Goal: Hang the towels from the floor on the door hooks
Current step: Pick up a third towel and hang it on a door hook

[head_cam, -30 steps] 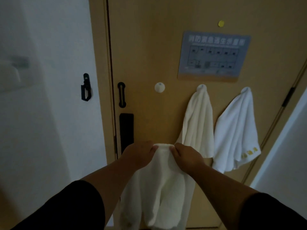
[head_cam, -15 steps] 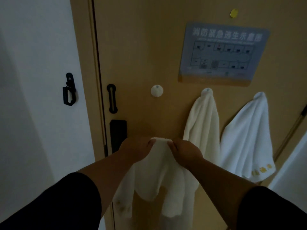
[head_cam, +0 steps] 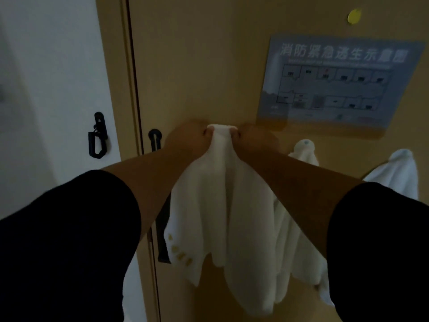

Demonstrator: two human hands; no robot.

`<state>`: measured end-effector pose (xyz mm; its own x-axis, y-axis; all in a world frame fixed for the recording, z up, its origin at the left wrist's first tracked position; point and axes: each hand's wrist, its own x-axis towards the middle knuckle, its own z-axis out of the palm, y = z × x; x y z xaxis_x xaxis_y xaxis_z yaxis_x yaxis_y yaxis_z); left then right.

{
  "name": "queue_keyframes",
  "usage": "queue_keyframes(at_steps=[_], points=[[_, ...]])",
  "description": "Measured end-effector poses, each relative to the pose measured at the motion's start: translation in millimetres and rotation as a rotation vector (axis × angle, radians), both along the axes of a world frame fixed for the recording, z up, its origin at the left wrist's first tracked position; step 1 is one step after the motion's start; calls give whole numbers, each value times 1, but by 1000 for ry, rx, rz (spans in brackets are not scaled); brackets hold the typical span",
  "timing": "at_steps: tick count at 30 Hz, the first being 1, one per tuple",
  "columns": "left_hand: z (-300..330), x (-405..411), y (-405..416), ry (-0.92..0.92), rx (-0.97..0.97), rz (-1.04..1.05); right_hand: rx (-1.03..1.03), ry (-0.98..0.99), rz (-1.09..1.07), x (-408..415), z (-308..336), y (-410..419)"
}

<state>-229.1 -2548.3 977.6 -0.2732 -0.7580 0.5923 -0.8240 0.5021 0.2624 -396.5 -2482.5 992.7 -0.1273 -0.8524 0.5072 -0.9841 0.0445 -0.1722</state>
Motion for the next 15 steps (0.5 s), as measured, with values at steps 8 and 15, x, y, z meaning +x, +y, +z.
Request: queue_keyframes(at_steps=[8, 15], points=[[-48, -11, 1, 66, 195, -36, 53, -210, 48, 2, -61, -13], [-67, -29, 22, 219, 321, -65, 82, -454, 105, 13, -93, -2]])
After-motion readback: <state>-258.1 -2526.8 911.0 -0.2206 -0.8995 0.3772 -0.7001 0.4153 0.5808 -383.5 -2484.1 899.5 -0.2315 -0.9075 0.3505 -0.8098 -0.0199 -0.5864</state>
